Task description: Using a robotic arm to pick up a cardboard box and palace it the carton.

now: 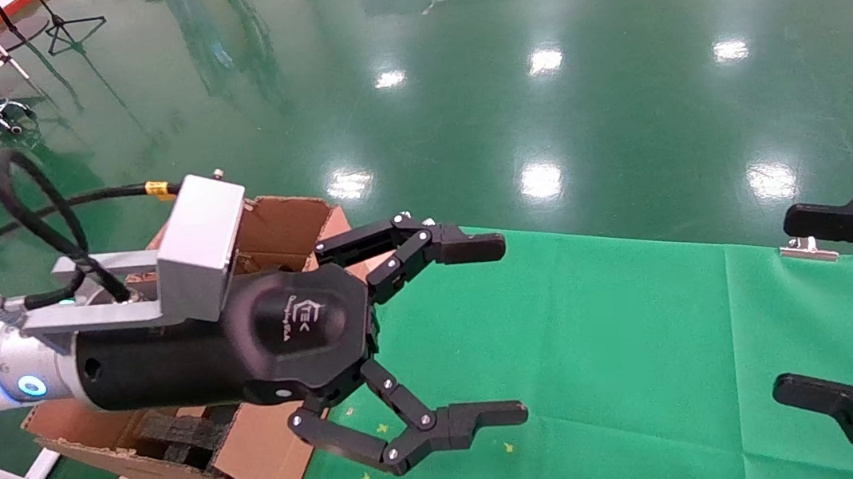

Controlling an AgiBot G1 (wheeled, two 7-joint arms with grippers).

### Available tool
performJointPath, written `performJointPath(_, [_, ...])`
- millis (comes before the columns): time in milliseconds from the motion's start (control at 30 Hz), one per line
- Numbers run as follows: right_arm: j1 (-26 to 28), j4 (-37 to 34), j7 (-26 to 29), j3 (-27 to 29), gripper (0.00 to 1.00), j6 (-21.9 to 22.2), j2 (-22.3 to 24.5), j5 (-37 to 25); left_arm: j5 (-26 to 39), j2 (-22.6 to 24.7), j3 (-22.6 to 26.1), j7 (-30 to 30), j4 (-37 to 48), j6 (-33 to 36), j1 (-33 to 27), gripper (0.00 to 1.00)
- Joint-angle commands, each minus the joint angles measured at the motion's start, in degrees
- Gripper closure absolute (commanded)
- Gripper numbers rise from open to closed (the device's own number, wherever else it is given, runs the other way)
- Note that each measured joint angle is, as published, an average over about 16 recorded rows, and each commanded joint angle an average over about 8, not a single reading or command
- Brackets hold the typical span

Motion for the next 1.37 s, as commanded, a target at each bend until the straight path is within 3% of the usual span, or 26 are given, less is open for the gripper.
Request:
performJointPath(33, [0.0, 0.0, 0.0, 0.0, 0.00, 0.0, 0.0, 0.0, 0.0, 0.0, 0.0, 0.0, 0.0, 0.0, 0.0, 0.00])
performJointPath(1367, [0.0, 0.0, 0.0, 0.0, 0.00, 0.0, 0.0, 0.0, 0.0, 0.0, 0.0, 0.0, 0.0, 0.0, 0.0, 0.00])
